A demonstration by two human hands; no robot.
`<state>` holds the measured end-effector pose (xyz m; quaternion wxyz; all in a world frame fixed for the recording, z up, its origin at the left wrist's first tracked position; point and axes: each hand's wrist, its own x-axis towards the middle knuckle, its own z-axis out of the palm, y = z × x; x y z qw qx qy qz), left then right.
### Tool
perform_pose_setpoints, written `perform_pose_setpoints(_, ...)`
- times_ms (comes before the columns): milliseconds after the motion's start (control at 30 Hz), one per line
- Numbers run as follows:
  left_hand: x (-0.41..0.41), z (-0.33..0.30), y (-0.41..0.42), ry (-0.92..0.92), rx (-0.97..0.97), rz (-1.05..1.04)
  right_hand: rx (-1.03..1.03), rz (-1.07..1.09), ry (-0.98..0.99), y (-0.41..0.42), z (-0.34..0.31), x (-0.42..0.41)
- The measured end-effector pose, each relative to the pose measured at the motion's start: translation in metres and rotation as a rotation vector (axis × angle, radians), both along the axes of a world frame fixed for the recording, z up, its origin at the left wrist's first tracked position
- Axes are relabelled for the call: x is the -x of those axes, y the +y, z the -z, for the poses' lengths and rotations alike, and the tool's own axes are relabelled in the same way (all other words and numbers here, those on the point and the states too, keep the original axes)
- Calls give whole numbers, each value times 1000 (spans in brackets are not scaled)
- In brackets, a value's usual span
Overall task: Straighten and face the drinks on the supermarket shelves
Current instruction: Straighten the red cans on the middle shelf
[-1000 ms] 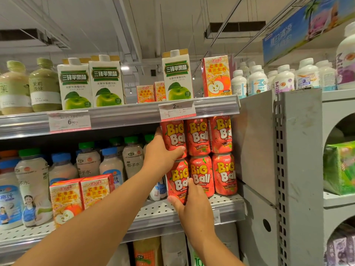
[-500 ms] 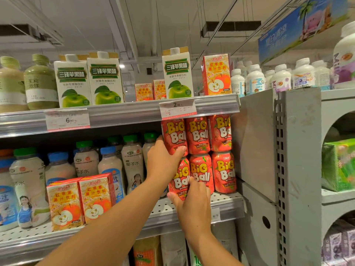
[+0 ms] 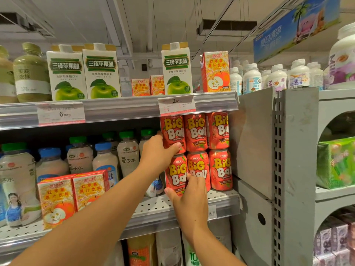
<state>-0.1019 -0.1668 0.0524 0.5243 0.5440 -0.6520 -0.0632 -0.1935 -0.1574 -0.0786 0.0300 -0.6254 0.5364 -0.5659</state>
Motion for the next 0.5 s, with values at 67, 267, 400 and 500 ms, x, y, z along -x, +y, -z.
perform_pose_setpoints(67, 0, -3, 0, -20, -19, -12, 3, -12, -3, 0, -1, 1)
perform_pose_setpoints(267, 3, 9, 1, 38, 43, -8, -3, -16, 12, 0, 0, 2)
perform_pose_setpoints(400, 4, 15, 0, 69, 73, -15, 5, -5, 37, 0, 1, 1)
perform_pose_setpoints(500, 4, 14, 0, 73, 63, -6, 8, 9, 59, -1, 2, 1)
